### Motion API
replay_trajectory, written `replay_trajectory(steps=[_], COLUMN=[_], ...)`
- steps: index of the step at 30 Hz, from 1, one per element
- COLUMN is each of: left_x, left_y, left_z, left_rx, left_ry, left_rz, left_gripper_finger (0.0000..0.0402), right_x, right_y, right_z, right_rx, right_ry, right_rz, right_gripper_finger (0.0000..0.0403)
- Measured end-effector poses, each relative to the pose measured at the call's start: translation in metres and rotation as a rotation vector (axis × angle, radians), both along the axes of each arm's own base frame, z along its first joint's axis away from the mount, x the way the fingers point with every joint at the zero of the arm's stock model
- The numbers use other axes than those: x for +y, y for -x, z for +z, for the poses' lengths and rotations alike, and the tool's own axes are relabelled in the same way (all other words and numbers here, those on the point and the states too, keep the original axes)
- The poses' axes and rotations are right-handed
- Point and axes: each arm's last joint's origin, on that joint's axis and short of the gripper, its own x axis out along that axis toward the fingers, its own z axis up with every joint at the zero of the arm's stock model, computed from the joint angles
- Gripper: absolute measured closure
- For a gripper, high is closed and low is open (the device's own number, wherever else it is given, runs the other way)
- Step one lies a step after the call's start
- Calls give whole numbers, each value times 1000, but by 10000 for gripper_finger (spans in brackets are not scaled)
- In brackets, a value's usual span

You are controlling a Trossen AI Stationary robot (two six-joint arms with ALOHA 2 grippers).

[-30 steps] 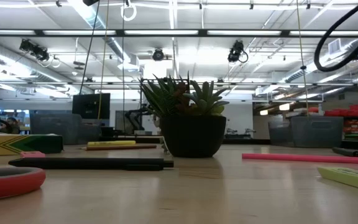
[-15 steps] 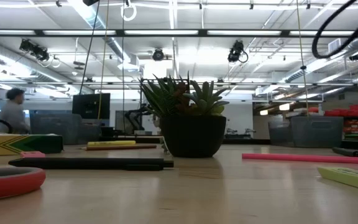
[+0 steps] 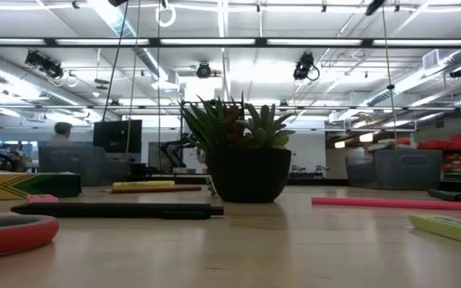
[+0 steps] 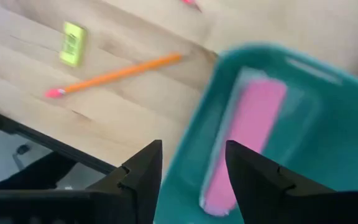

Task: Sort crayons/erasers/pens/pencils in bins
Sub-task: Put the pink pencil into the top left black bin

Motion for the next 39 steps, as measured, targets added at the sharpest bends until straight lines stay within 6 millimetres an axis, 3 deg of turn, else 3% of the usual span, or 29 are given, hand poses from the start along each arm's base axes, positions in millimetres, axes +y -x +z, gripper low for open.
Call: replay_trajectory(steps=[8,13,19,23,31,39], left_x=[0,0,-4,-7,-13,-16], left_y=[-1,-1,-2,-2,-3,-3], left_z=[3,3,3,3,3,3], left_rx=[-34,-33,-34,-34,-31,-30], left_ry=[-6,-6,-6,-6,-5,-5], left_rz=[-1,-1,-20,-38,-67,-82], left_gripper_finger=[232,232,232,232,232,232], right_x=[-40,-68,-90,-101,-107,-98], right_y=[-34,-56,-78,-91,-112,-121], right_z=[11,16,17,13,-8,-52], right_rx=[-106,-146,-196,-200,-131,-32], right_ry=[168,223,254,282,322,195], right_rz=[399,524,552,663,925,1026], right_gripper_finger=[224,224,225,235,260,244])
